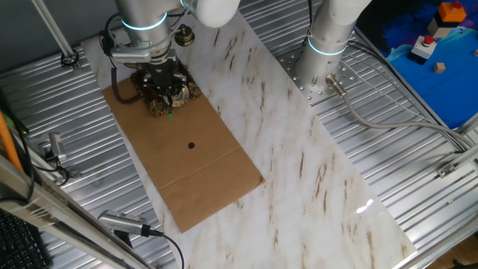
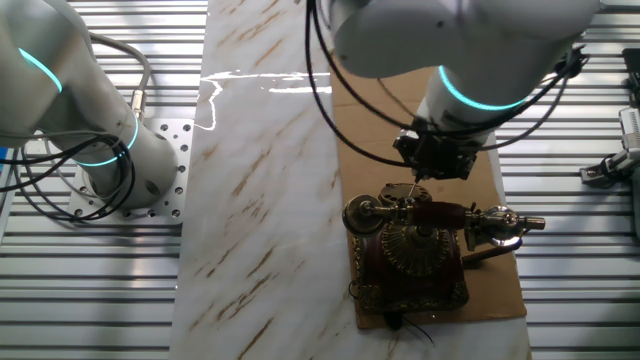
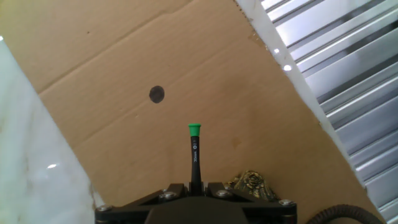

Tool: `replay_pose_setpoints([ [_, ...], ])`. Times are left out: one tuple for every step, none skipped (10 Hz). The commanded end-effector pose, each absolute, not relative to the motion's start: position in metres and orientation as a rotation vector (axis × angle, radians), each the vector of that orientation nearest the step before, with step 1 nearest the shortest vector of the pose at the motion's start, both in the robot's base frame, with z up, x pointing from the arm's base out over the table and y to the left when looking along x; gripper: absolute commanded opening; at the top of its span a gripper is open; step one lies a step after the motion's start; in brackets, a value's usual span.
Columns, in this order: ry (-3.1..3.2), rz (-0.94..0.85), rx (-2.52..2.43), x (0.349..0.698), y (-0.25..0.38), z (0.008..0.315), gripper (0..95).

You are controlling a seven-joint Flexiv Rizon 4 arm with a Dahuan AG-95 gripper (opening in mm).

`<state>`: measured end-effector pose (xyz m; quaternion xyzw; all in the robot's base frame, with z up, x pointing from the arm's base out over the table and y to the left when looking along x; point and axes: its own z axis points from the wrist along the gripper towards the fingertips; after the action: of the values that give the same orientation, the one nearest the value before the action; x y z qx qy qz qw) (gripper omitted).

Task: Dial a number on an old rotary phone

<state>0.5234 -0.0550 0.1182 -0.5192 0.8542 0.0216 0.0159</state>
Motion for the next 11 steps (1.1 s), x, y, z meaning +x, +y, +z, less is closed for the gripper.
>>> replay_pose_setpoints([
  [2.654,0.070,-1.613,0.5240,-0.0556,0.1179,0.0],
  [2.649,0.065,-1.607,0.5234,-0.0565,0.1180,0.0],
  [2.646,0.060,-1.596,0.5235,-0.0574,0.1172,0.0],
  [2.645,0.062,-1.593,0.5246,-0.0584,0.1158,0.0],
  [2.646,0.065,-1.588,0.5251,-0.0590,0.1150,0.0],
  [2.649,0.069,-1.582,0.5253,-0.0590,0.1150,0.0],
  [2.653,0.065,-1.580,0.5261,-0.0583,0.1152,0.0],
  [2.652,0.064,-1.582,0.5261,-0.0583,0.1152,0.0],
  [2.651,0.063,-1.584,0.5263,-0.0582,0.1150,0.0],
  [2.649,0.064,-1.586,0.5264,-0.0581,0.1149,0.0],
  [2.648,0.064,-1.587,0.5265,-0.0581,0.1148,0.0],
])
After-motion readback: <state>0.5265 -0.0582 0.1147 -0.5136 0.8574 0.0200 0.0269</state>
